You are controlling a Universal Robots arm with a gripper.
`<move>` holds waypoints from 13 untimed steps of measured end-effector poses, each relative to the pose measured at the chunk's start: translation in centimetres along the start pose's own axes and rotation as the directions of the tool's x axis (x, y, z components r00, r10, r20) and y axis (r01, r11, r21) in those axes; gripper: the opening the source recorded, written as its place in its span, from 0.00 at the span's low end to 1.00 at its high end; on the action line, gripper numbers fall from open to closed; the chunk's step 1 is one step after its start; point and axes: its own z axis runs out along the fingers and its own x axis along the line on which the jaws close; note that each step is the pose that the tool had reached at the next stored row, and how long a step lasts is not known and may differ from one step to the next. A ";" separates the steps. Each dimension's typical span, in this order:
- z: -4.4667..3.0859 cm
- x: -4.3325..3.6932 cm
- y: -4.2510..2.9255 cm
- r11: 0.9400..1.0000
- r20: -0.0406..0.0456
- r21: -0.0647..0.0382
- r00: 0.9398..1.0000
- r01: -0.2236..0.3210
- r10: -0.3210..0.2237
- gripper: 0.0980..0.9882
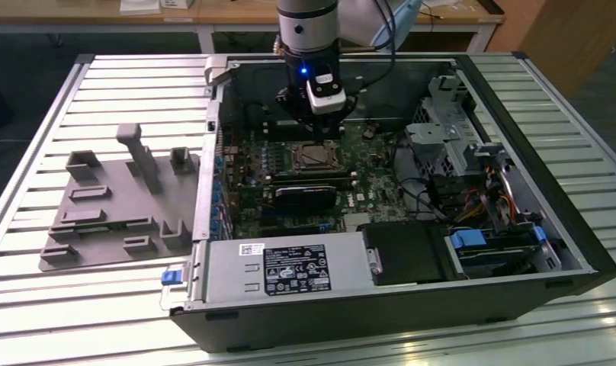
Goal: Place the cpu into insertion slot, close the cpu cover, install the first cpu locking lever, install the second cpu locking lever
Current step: 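Install the second cpu locking lever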
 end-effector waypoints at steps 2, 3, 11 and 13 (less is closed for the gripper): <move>0.00 -0.03 -0.07 1.000 0.000 0.000 1.000 0.000 0.000 0.00; 0.01 -0.08 -0.18 1.000 0.000 0.000 1.000 0.000 0.000 0.00; 0.13 -0.77 -1.77 1.000 0.000 0.000 1.000 0.000 0.000 0.00; 0.18 -0.92 -2.17 1.000 0.000 -0.001 1.000 0.001 -0.001 0.00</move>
